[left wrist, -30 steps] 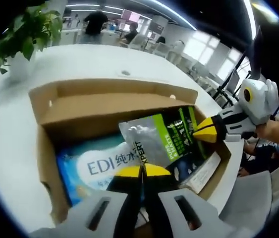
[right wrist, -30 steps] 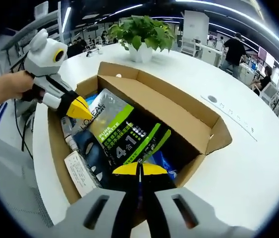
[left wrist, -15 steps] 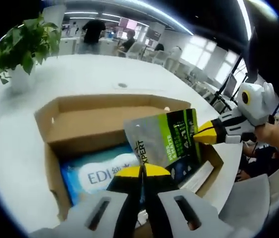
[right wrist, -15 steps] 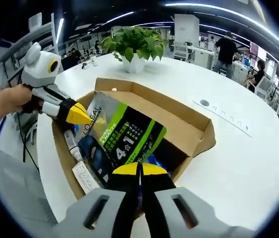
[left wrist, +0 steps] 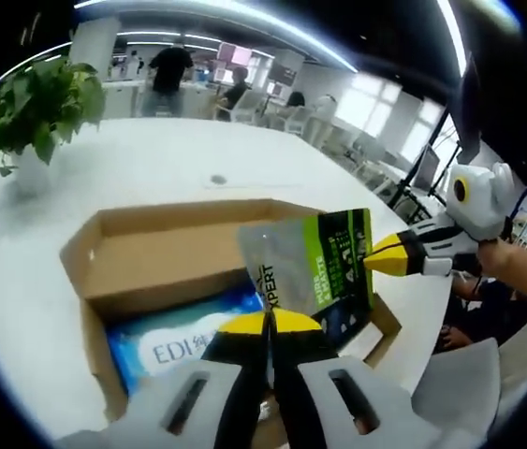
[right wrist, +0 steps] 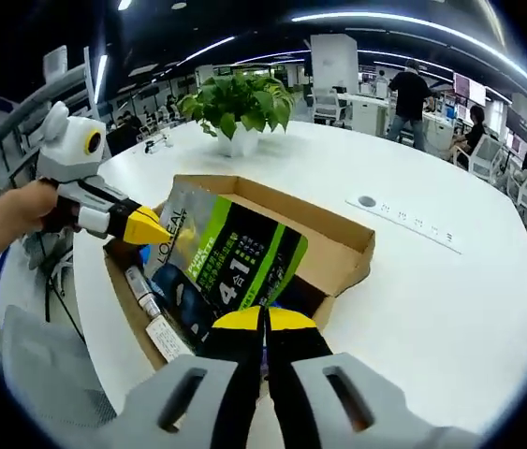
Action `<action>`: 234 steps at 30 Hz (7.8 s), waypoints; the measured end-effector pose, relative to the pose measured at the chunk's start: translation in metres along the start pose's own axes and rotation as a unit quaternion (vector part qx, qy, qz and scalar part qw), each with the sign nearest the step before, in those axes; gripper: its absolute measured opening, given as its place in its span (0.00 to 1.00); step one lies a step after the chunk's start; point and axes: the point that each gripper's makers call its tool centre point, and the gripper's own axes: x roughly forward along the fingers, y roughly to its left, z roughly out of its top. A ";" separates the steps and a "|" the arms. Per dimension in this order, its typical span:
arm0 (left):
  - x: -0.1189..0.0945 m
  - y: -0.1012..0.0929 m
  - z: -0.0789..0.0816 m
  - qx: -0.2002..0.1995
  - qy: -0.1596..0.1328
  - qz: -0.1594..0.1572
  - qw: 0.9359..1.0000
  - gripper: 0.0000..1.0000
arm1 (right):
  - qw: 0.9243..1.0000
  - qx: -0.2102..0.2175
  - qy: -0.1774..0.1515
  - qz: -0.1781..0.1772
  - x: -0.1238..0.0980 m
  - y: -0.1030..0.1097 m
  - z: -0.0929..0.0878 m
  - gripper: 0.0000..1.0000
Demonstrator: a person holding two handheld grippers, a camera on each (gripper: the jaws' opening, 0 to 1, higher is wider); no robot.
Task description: Operate the shoe box by opening the lid, removing the specified soft item, and placing it in the target area until the item is outside and the box remains undamaged.
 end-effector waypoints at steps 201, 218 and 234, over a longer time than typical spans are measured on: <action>0.093 -0.101 0.015 0.275 0.125 -0.035 0.953 0.25 | 0.994 0.003 0.038 -0.106 -0.060 -0.140 -0.059 0.24; 0.039 -0.046 0.000 0.242 0.117 0.014 0.963 0.29 | 1.000 -0.013 0.009 -0.019 -0.045 -0.064 -0.021 0.29; -0.010 0.014 -0.012 0.194 0.107 0.075 0.972 0.31 | 0.998 -0.024 0.004 0.052 -0.009 0.006 -0.010 0.30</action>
